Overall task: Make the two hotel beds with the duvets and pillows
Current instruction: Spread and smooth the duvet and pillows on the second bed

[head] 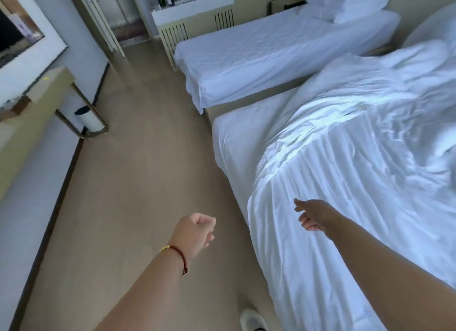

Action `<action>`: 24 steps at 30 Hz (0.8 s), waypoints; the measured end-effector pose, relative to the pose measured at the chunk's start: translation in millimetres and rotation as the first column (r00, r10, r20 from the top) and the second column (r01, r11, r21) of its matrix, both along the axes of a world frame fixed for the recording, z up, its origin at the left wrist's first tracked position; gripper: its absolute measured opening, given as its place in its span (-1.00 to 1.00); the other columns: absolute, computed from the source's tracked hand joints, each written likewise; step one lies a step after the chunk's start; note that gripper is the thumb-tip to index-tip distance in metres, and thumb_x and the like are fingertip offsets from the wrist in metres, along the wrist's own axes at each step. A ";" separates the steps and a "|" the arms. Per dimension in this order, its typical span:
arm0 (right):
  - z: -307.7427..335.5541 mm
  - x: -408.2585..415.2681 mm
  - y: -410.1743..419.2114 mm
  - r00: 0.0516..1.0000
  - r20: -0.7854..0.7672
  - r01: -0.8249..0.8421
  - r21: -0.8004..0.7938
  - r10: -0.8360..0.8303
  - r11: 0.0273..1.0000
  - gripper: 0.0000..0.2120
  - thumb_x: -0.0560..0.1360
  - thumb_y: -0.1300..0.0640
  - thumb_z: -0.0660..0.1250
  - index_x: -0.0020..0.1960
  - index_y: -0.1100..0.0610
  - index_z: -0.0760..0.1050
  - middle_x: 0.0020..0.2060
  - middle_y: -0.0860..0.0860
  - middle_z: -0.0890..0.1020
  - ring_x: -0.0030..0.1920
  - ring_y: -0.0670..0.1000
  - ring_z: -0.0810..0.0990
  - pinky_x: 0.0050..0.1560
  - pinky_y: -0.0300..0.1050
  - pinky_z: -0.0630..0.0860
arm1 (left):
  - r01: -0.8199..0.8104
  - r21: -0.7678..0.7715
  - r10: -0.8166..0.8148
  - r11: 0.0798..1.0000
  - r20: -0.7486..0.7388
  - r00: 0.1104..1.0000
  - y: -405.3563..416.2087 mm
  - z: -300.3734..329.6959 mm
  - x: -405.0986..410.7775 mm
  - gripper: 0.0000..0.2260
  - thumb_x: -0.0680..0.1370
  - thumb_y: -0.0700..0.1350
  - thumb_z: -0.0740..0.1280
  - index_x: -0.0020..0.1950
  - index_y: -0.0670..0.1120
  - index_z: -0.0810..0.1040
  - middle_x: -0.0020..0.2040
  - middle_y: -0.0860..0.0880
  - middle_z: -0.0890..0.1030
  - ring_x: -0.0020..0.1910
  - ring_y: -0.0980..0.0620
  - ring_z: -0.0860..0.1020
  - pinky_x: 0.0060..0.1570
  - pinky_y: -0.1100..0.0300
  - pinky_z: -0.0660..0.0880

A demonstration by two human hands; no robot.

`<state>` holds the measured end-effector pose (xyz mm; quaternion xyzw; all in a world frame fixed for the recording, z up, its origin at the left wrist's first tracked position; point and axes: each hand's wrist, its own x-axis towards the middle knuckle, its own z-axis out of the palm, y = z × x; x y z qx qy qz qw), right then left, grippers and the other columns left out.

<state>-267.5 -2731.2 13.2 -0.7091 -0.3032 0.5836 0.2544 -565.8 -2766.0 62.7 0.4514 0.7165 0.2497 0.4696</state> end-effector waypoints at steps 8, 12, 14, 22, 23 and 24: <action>-22.4 34.0 149.2 0.927 -0.023 0.375 0.023 -0.374 0.927 -0.68 0.56 -0.02 0.28 0.00 0.27 0.48 -0.32 0.13 0.48 -0.40 0.03 0.38 -0.33 -0.17 0.34 | 0.237 0.008 -0.237 0.971 0.032 0.971 218.5 13.1 36.6 -0.89 0.60 -0.15 0.27 0.04 -0.14 0.55 -0.17 -0.03 0.59 -0.24 0.06 0.57 -0.26 0.26 0.54; -42.3 26.7 227.5 0.889 -0.030 0.456 -0.032 -0.457 0.889 -0.65 0.55 -0.06 0.29 0.06 0.25 0.46 -0.26 0.11 0.48 -0.35 0.04 0.42 -0.29 -0.15 0.37 | 0.289 -0.038 -0.286 0.957 0.063 0.956 327.7 6.4 53.0 -0.91 0.61 -0.15 0.28 -0.06 -0.12 0.53 -0.19 -0.08 0.57 -0.27 0.04 0.56 -0.25 0.20 0.53; -49.9 25.4 257.3 0.867 -0.033 0.494 -0.064 -0.496 0.867 -0.60 0.53 -0.10 0.30 0.11 0.24 0.46 -0.21 0.11 0.49 -0.27 0.05 0.46 -0.20 -0.12 0.43 | 0.325 -0.082 -0.318 0.942 0.084 0.944 369.0 0.8 60.7 -0.88 0.60 -0.10 0.29 -0.03 -0.13 0.55 -0.15 -0.08 0.60 -0.21 0.01 0.60 -0.19 0.16 0.56; -78.7 42.7 347.3 0.661 0.029 0.747 -0.112 -0.750 0.655 -0.38 0.49 -0.14 0.34 0.39 0.22 0.34 0.21 0.18 0.48 0.19 0.20 0.47 0.18 0.02 0.37 | 0.474 -0.164 -0.454 0.865 0.145 0.879 525.8 -11.1 88.4 -0.86 0.60 -0.08 0.31 0.00 -0.15 0.56 -0.09 -0.14 0.62 -0.08 -0.08 0.63 0.00 0.04 0.61; -80.7 41.8 359.2 0.604 0.007 0.792 -0.115 -0.797 0.600 -0.34 0.48 -0.14 0.36 0.42 0.22 0.32 0.30 0.19 0.44 0.28 0.22 0.43 0.26 0.04 0.33 | 0.503 -0.166 -0.484 0.848 0.143 0.863 546.6 -12.5 90.8 -0.86 0.60 -0.09 0.31 0.00 -0.16 0.56 -0.09 -0.15 0.63 -0.09 -0.08 0.63 0.00 0.05 0.61; -85.3 41.9 373.9 0.542 -0.019 0.832 -0.125 -0.840 0.540 -0.29 0.45 -0.17 0.38 0.43 0.22 0.31 0.33 0.18 0.42 0.31 0.23 0.41 0.31 0.06 0.30 | 0.532 -0.162 -0.513 0.831 0.143 0.846 568.6 -14.1 92.9 -0.85 0.60 -0.09 0.31 0.01 -0.17 0.57 -0.10 -0.15 0.63 -0.11 -0.07 0.63 -0.03 0.06 0.61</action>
